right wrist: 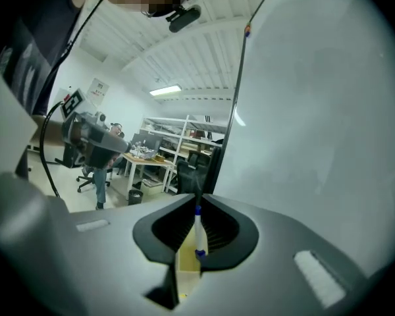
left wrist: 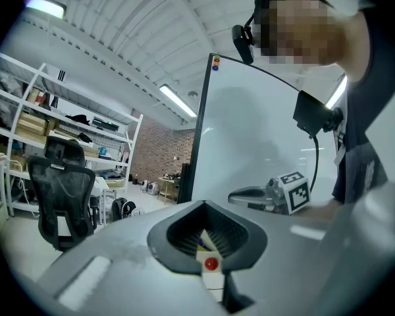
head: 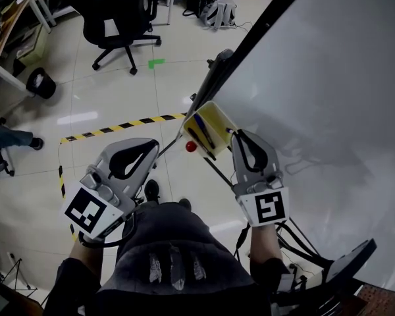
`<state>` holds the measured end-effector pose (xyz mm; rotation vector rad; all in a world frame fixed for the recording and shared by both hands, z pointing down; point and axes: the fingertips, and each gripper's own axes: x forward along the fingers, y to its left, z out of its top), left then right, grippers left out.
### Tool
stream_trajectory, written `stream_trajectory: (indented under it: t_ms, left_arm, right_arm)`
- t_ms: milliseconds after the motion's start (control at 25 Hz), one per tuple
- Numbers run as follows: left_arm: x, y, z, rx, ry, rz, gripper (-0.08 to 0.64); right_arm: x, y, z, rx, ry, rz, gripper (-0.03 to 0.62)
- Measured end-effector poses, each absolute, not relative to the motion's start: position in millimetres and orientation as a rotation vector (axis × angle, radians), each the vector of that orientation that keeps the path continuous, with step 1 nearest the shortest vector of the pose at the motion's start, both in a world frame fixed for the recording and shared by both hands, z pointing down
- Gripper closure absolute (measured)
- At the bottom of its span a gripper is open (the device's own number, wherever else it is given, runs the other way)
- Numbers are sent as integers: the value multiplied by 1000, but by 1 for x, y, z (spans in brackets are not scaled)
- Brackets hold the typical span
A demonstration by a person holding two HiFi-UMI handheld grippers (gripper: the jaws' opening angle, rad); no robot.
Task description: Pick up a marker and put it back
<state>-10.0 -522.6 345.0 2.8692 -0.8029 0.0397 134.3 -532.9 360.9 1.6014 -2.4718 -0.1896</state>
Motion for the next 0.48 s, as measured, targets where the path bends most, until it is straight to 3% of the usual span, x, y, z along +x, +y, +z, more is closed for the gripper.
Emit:
stream_trajectory:
  t_ms: [480]
  left_arm:
    - [-13, -494, 318, 2903, -887, -25, 554]
  right_arm:
    - [114, -488, 239, 1554, -2704, -407, 563]
